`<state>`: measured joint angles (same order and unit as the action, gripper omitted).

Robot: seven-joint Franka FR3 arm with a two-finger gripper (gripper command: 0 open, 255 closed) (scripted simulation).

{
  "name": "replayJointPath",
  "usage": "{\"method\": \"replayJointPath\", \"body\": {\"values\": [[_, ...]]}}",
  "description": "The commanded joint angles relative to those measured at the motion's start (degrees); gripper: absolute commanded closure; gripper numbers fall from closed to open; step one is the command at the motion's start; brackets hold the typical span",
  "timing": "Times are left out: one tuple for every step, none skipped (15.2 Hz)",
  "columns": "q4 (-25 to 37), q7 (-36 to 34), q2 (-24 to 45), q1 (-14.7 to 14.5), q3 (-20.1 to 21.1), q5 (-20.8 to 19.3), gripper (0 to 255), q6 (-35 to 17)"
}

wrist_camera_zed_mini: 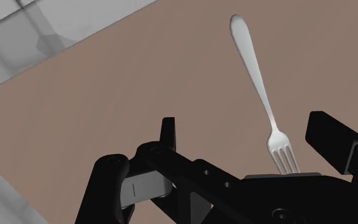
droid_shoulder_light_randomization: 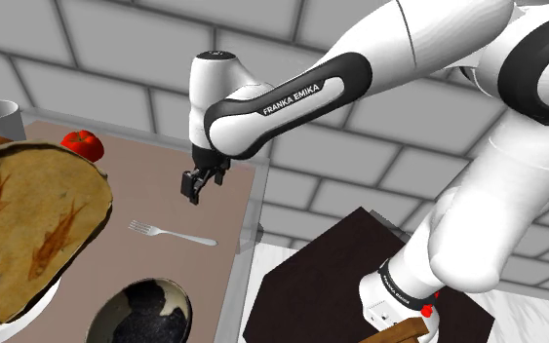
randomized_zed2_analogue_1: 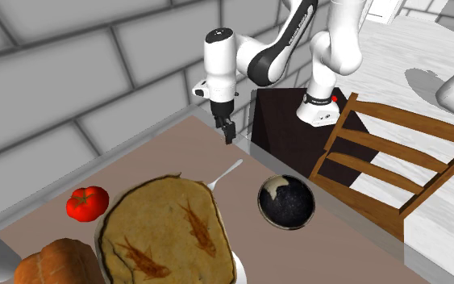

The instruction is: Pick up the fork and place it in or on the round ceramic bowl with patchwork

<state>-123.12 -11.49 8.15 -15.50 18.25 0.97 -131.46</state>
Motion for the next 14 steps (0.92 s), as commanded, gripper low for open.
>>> {"method": "replayJointPath", "body": {"values": [[2.91,-1.37,4.39,-1.25,0.32,-2.52,0,-1.64],[4.46,-2.03,6.44,-1.99,0.36,-3.73,0,-2.19],[6.09,-2.66,8.49,-2.76,0.34,-4.94,0,-2.65],[7.77,-3.26,10.53,-3.60,0.26,-6.12,0,-3.05],[9.52,-3.82,12.57,-4.47,0.14,-7.27,0,-3.38],[11.34,-4.33,14.60,-5.38,-0.02,-8.39,0,-3.64],[13.22,-4.79,16.64,-6.30,-0.21,-9.46,0,-3.83],[15.17,-5.21,18.67,-7.26,-0.42,-10.49,0,-3.95],[17.19,-5.56,20.70,-8.24,-0.66,-11.46,0,-4.02],[19.28,-5.86,22.74,-9.23,-0.92,-12.37,0,-4.02],[21.23,-6.09,24.58,-10.12,-1.14,-13.16,0,-3.97],[21.25,-6.19,25.12,-10.26,-1.31,-13.34,0,-4.47],[21.29,-6.30,25.66,-10.38,-1.46,-13.52,0,-4.97],[21.34,-6.42,26.22,-10.50,-1.61,-13.71,0,-5.47]]}}
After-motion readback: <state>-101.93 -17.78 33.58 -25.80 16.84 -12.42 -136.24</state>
